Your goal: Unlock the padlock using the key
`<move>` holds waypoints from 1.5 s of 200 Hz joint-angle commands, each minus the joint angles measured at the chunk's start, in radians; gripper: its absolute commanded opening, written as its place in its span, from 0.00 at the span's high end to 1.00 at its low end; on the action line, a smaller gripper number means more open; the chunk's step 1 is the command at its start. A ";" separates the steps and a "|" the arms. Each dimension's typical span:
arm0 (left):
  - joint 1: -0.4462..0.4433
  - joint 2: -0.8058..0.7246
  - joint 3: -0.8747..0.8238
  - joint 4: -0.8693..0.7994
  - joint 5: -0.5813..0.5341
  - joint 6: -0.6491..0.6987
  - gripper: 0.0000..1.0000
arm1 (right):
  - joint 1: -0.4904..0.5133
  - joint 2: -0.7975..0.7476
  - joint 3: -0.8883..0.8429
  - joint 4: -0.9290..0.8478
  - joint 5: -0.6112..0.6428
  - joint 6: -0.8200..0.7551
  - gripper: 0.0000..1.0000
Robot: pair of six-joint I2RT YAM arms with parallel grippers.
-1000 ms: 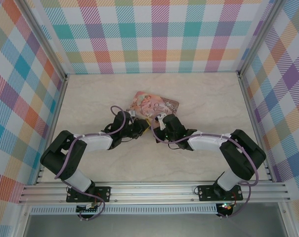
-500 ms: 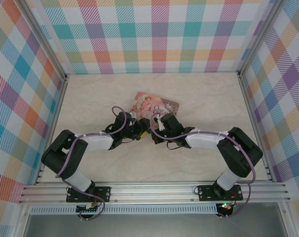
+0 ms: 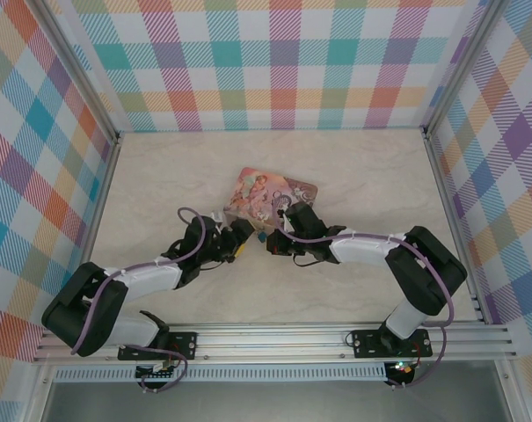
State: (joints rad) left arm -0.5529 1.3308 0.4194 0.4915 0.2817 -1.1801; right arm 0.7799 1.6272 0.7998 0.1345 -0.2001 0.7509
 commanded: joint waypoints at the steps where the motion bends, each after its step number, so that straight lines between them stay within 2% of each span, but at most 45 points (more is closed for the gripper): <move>1: 0.005 -0.013 -0.011 0.098 0.016 -0.056 0.32 | 0.005 -0.016 -0.005 0.071 -0.026 0.100 0.97; 52: -0.008 0.097 -0.008 0.258 0.057 -0.127 0.39 | 0.004 -0.034 0.005 0.059 -0.033 0.194 0.97; 114: -0.028 0.189 0.026 0.285 0.072 -0.163 0.43 | 0.004 -0.026 0.004 0.069 -0.040 0.209 0.97; 153: -0.044 0.267 0.044 0.369 0.084 -0.200 0.49 | 0.004 -0.021 0.001 0.075 -0.046 0.212 0.97; 226: -0.063 0.281 0.065 0.356 0.056 -0.186 0.77 | 0.004 -0.020 -0.007 0.076 -0.036 0.217 0.96; 263: -0.064 0.265 0.066 0.328 0.043 -0.176 0.87 | 0.003 -0.027 -0.016 0.071 -0.023 0.219 0.95; 300: -0.064 0.244 0.073 0.290 0.038 -0.160 0.97 | -0.014 -0.055 -0.037 0.069 -0.023 0.185 0.88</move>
State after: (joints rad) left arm -0.6010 1.6104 0.4637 0.7773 0.3214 -1.3605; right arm 0.7773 1.6245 0.7891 0.1852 -0.2108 0.9634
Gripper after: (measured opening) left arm 0.152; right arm 0.097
